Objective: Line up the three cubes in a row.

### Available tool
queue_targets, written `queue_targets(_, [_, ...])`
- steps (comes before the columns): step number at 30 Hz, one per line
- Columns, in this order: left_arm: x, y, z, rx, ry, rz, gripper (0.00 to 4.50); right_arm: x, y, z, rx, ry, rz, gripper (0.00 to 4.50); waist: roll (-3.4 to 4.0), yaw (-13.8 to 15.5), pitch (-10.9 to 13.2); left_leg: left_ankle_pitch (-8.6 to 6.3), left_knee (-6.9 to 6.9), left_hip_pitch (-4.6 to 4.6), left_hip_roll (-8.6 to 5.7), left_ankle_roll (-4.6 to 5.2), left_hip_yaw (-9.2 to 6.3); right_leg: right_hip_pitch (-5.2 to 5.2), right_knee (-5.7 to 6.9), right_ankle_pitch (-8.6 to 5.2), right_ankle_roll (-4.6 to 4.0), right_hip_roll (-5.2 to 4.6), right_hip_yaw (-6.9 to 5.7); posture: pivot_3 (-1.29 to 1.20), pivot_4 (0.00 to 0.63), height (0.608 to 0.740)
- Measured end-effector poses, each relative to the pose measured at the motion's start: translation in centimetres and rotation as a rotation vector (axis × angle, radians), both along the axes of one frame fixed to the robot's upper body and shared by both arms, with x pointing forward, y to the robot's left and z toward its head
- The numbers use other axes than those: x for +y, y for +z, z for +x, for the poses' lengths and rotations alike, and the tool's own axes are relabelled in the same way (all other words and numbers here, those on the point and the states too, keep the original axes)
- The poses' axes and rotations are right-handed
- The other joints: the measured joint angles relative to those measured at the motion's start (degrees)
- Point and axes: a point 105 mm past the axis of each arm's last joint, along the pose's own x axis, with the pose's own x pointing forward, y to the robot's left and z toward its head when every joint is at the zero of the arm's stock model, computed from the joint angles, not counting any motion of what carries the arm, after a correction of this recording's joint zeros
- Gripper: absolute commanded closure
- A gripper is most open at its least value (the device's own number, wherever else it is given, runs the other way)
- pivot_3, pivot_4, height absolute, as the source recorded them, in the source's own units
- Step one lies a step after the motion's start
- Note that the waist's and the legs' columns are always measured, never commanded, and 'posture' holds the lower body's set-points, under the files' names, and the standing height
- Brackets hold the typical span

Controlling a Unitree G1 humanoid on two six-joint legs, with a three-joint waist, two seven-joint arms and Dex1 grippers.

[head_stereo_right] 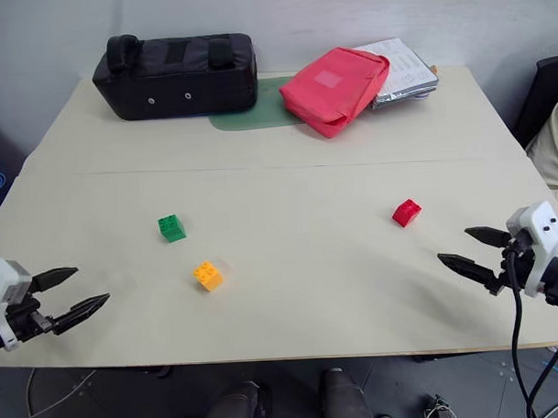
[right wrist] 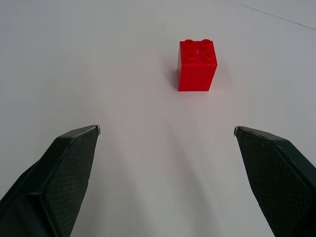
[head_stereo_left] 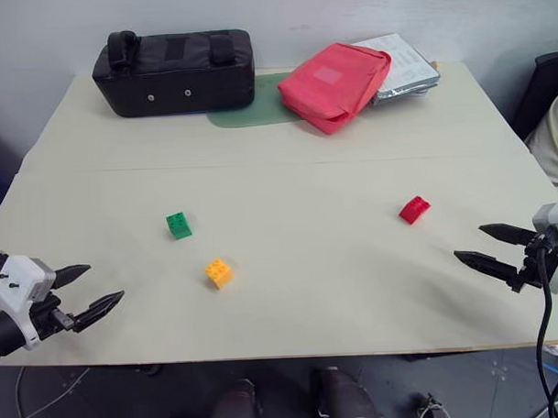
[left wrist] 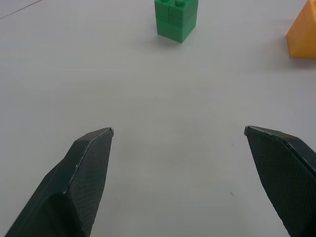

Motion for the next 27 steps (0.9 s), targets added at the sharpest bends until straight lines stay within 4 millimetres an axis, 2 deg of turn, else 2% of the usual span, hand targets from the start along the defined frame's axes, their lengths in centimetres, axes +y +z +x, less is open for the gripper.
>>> queue_targets(3, [-0.7,0.4,0.5,0.002,-0.04,-0.012,0.02,0.3,0.8,0.8,-0.037,-0.008,-0.024,0.0,0.0,-0.01,0.0,0.02,0.06,0.01,0.0,0.0,0.0,0.01,0.06,0.01,0.01,-0.01,0.0,0.0,0.15,0.74])
queue_targets(6, [-2.5,1.3,1.4,0.001,-0.142,-0.029,0.02,1.1,2.8,2.7,-0.101,-0.022,-0.034,0.0,0.01,-0.16,0.01,0.09,0.06,0.03,0.0,-0.04,0.0,0.0,0.08,0.04,0.0,0.0,0.02,0.0,0.15,0.74])
queue_targets(9, [-6.1,3.5,2.9,-0.015,-0.344,-0.052,0.02,3.3,4.3,5.0,-0.088,0.04,-0.07,0.0,0.03,-0.17,0.02,0.12,0.03,-0.02,-0.01,-0.08,-0.01,-0.07,0.09,0.05,-0.01,0.0,0.01,0.0,0.15,0.74])
queue_targets(12, [-9.5,5.3,3.9,-0.032,-0.526,-0.038,0.02,4.7,5.1,6.8,-0.093,0.068,-0.09,0.0,0.05,-0.02,0.03,0.24,-0.01,-0.11,-0.03,-0.3,-0.01,-0.13,0.04,0.05,-0.02,0.0,-0.03,0.0,0.15,0.74])
queue_targets(14, [-11.5,5.8,4.4,-0.024,-0.629,-0.036,0.02,4.6,4.5,8.0,-0.069,0.037,-0.102,0.0,0.05,0.0,0.03,0.23,0.0,-0.23,-0.05,-0.34,0.0,-0.17,0.02,0.04,-0.02,0.04,-0.05,0.0,0.15,0.74])
queue_targets(18, [-14.3,6.9,4.4,-0.006,-0.781,-0.034,0.02,3.7,2.6,10.0,-0.013,-0.051,-0.122,0.0,0.04,-0.02,0.03,0.23,0.21,-0.58,-0.07,-0.26,0.15,-0.42,0.11,0.09,0.07,0.12,-0.04,0.0,0.15,0.74])
queue_targets(21, [-16.4,8.1,4.2,-0.028,-0.869,-0.025,0.02,3.1,1.1,10.8,0.03,-0.088,-0.14,0.0,0.04,-0.03,0.03,0.24,0.64,-1.31,-0.08,-0.21,0.2,-1.07,0.32,0.16,0.21,0.18,-0.03,0.0,0.15,0.74])
queue_targets(27, [-17.3,9.3,4.4,-0.039,-0.887,-0.067,0.02,3.8,-0.6,10.9,0.07,-0.054,-0.14,0.0,0.04,-0.05,0.04,0.36,1.05,-1.13,-0.1,-0.11,0.3,-0.96,0.89,0.2,0.29,0.18,0.1,0.0,0.15,0.74])
